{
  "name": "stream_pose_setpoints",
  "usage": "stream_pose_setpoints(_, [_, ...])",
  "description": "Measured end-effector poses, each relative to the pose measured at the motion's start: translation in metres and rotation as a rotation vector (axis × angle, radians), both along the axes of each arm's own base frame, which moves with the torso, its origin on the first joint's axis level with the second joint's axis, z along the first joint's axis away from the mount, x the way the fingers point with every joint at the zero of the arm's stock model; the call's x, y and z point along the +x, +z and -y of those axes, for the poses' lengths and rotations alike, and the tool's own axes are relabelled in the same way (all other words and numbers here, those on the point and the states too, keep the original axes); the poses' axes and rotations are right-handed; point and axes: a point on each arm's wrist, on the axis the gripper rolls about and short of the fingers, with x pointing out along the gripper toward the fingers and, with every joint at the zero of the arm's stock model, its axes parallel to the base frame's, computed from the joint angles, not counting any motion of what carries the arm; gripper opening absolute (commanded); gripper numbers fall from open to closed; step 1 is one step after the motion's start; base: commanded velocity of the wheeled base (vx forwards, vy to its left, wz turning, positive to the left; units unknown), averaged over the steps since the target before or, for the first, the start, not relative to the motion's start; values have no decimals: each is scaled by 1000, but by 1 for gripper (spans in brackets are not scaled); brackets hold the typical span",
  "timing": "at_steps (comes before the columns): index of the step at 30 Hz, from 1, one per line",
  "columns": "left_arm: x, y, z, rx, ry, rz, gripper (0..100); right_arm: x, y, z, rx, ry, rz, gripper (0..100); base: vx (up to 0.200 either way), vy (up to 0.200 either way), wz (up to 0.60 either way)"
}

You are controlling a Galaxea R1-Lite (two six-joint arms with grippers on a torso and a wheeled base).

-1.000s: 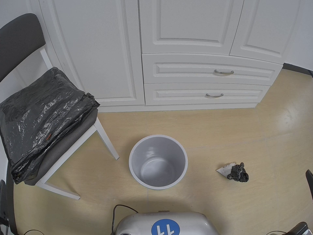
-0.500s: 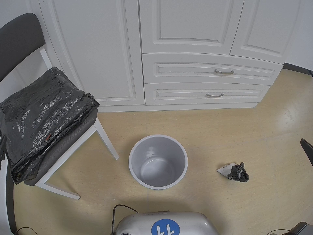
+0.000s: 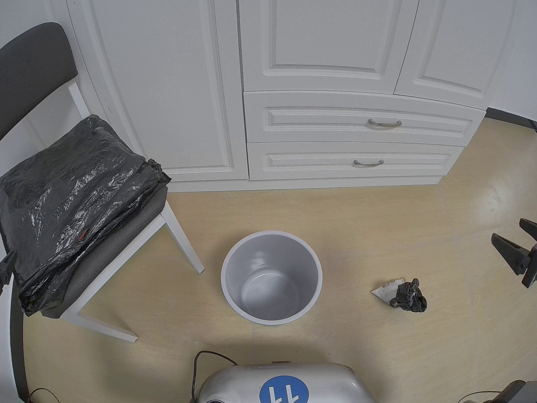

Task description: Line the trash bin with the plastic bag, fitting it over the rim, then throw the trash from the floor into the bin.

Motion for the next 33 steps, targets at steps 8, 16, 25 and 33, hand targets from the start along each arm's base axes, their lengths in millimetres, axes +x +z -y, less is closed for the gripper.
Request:
stream_pose_setpoints(8, [8, -19, -25, 16, -20, -109, 100, 22, -9, -6, -17, 25, -94, 100, 0, 0, 0])
stream_pose_setpoints(16, [0, -38, -14, -8, -40, -182, 100, 31, -18, -10, -36, 46, -158, 100, 0, 0, 0])
stream_pose_setpoints(25, [-10, -41, 0, -5, -43, -210, 100, 34, -27, -15, -61, 48, -200, 100, 0, 0, 0])
stream_pose_setpoints(33, [2, -48, -18, -79, -45, -265, 100, 38, -32, -19, -77, 45, -227, 100, 0, 0, 0])
